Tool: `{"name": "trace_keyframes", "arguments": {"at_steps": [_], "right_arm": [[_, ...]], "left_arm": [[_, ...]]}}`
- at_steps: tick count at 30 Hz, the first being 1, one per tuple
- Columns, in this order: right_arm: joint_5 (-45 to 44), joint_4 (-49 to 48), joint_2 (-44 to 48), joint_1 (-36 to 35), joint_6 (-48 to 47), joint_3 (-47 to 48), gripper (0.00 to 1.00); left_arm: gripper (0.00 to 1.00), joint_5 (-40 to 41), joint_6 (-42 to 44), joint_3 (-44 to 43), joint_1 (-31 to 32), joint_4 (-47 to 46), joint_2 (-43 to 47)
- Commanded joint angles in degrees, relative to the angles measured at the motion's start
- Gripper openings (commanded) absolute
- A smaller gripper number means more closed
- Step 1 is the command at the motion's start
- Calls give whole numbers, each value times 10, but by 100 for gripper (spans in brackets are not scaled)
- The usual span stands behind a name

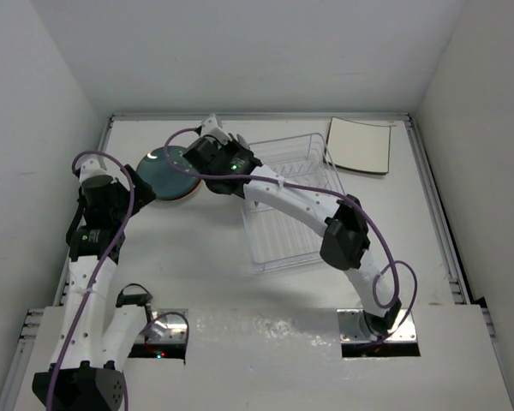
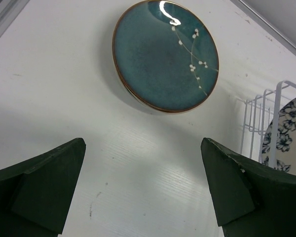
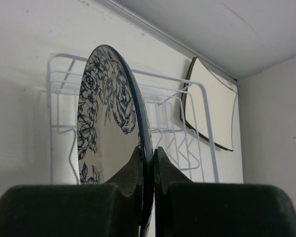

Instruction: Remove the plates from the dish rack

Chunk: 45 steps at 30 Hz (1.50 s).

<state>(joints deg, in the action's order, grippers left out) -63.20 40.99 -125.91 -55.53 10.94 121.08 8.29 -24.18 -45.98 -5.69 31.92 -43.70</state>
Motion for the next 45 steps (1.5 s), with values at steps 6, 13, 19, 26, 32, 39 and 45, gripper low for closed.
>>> {"name": "trace_keyframes", "arguments": {"at_steps": [6,13,19,26,32,39,45], "right_arm": [[-34,1,193,8,19,-1,0],[300,-3,355,102,137,-149,0],[595,-162,473,176,188,-310,0],[740,-286,511,182,263,-389,0],[787,-361,504,182,305,-425,0],[806,-398,493,183,316,-440,0],[795,-404,487,187,315,-458,3]], "left_arm": [[100,-151,27,4,3,-82,5],[100,-528,-74,88,3,-308,-35],[100,-636,-130,117,4,-410,-56],[100,-668,-143,119,16,-429,-75],[96,-646,-104,112,16,-362,-96],[42,-661,-118,114,17,-380,-103],[0,-667,-154,99,16,-402,-94]]}}
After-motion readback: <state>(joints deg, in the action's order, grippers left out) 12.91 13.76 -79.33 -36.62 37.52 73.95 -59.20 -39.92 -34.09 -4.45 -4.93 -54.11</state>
